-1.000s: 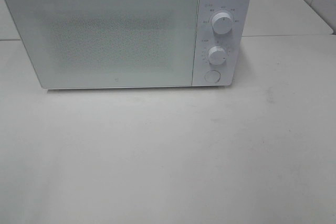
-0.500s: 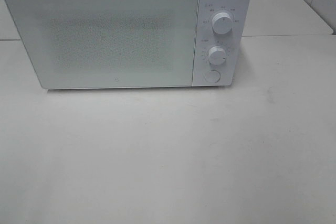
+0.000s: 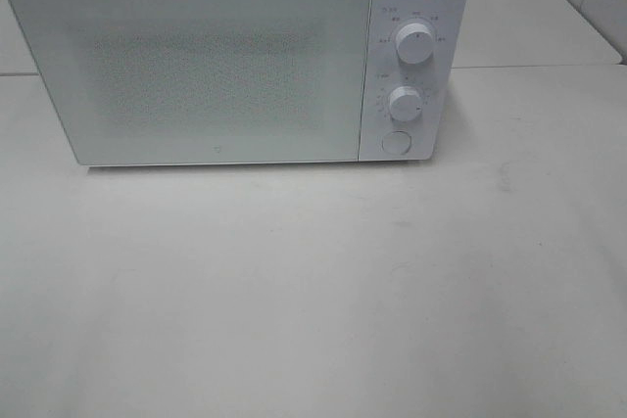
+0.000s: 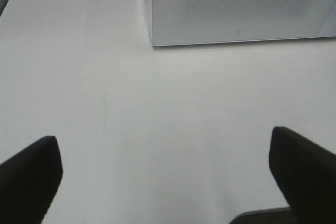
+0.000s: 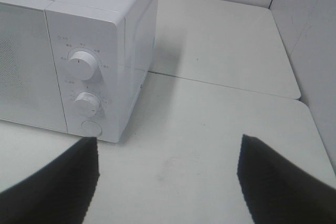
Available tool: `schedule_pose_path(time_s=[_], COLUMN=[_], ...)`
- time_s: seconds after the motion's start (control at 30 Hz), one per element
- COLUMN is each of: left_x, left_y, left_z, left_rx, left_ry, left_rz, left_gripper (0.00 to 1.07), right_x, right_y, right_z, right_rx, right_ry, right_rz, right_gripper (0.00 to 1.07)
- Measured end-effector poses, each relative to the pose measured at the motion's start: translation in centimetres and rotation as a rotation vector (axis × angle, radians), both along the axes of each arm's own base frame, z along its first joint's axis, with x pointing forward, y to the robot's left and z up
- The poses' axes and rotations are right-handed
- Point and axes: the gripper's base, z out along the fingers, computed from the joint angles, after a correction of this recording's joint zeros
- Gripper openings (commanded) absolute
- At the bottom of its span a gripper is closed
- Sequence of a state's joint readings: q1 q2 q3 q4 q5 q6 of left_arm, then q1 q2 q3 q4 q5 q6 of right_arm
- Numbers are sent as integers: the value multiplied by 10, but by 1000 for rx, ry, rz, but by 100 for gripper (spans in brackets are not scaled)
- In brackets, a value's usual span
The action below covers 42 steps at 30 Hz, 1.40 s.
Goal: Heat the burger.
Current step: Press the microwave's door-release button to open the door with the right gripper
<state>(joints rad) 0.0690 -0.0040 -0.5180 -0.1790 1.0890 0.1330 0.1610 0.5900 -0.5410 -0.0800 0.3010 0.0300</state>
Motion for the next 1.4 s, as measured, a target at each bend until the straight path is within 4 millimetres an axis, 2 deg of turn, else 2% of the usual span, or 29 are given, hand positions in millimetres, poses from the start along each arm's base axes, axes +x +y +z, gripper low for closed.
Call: schedule_pose_path(time_s=[0.1, 0.17, 0.4, 0.47, 0.53, 0.57, 0.93, 0.97, 1.23, 1.4], left_x=[0, 0, 0, 0, 0, 0, 0, 0, 0, 0], left_y=[0, 0, 0, 0, 0, 0, 0, 0, 0, 0], left_z=[0, 0, 0, 0, 0, 0, 0, 0, 0, 0], left_rx=[0, 0, 0, 0, 0, 0, 0, 0, 0, 0], left_ry=[0, 0, 0, 0, 0, 0, 0, 0, 0, 0], left_rz=[0, 0, 0, 0, 0, 0, 0, 0, 0, 0], left_gripper=[101, 101, 101, 101, 101, 101, 101, 101, 101, 101], right_x=[5, 24, 49, 59, 62, 66, 76, 76, 77, 78], right_y=[1, 4, 9, 12, 13, 14, 17, 16, 6, 2], right_z=[-1, -8, -20, -30, -33, -42, -79, -87, -113, -120], right_rx=[4, 33, 70, 86, 90, 98, 168, 186, 229, 243], right_ry=[6, 31, 52, 26, 16, -9, -179, -202, -206, -179], right_rz=[0, -8, -14, -8, -6, 2, 20, 3, -124, -174], right_gripper=[72, 72, 72, 72, 72, 72, 72, 72, 72, 72])
